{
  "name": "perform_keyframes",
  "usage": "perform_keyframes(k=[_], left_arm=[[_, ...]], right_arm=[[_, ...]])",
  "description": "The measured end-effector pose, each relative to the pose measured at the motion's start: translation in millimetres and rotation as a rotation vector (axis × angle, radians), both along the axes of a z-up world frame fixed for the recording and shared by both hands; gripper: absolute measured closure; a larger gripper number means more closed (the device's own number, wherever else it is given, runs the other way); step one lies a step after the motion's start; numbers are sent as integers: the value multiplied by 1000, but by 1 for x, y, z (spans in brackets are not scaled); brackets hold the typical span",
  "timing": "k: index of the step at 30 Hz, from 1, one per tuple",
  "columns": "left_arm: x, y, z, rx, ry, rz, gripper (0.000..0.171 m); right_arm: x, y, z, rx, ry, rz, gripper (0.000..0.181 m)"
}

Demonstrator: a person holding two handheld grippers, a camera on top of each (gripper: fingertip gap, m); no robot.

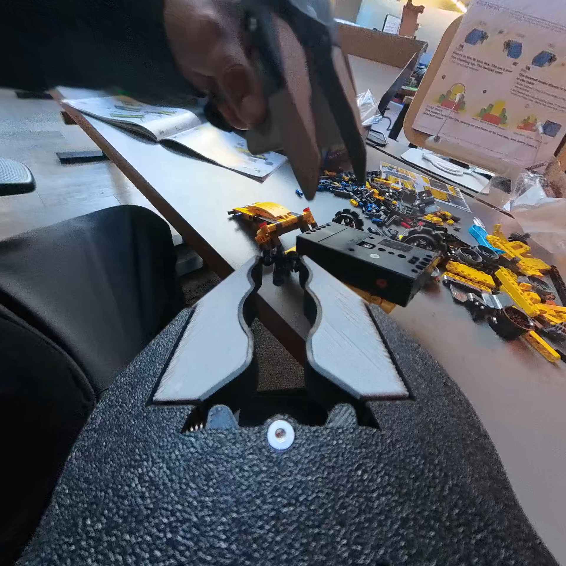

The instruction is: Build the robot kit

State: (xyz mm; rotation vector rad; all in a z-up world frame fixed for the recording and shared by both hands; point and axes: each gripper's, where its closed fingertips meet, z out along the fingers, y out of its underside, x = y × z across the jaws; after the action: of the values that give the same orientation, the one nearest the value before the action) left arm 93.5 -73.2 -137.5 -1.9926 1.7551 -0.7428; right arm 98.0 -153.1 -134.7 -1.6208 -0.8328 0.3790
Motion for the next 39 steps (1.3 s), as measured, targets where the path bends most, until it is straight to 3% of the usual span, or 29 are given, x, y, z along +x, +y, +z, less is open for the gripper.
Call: perform_keyframes(k=[5,9,11,15,19,22,28,33,37,39], left_arm=[[11,4,-21,57,160,-31,72],[8,13,-40,149,304,-70,81],[5,6,-50,95,359,-96,87],[3,4,-52,13,392,40,87],[-4,-5,-49,-127,364,197,88],[-13,-6,-49,-144,343,255,87],[-30,-7,-50,-59,324,292,87],[-47,-7,-48,-107,289,348,87],[-50,-7,-34,-136,202,355,75],[-58,-6,-27,-84,202,331,77]], right_arm=[[8,10,-15,-19,-30,-27,157],[15,17,-22,-58,-22,-42,157],[18,21,-22,-56,-27,-53,157],[25,27,-30,-82,-52,-63,157],[23,27,-29,-61,-77,-30,157],[21,31,-28,-54,-104,-9,158],[10,37,-27,-92,-136,37,157],[-5,52,-23,-90,-166,71,157],[-12,65,-25,-103,-179,93,158],[-14,71,-24,-98,-193,101,158]])
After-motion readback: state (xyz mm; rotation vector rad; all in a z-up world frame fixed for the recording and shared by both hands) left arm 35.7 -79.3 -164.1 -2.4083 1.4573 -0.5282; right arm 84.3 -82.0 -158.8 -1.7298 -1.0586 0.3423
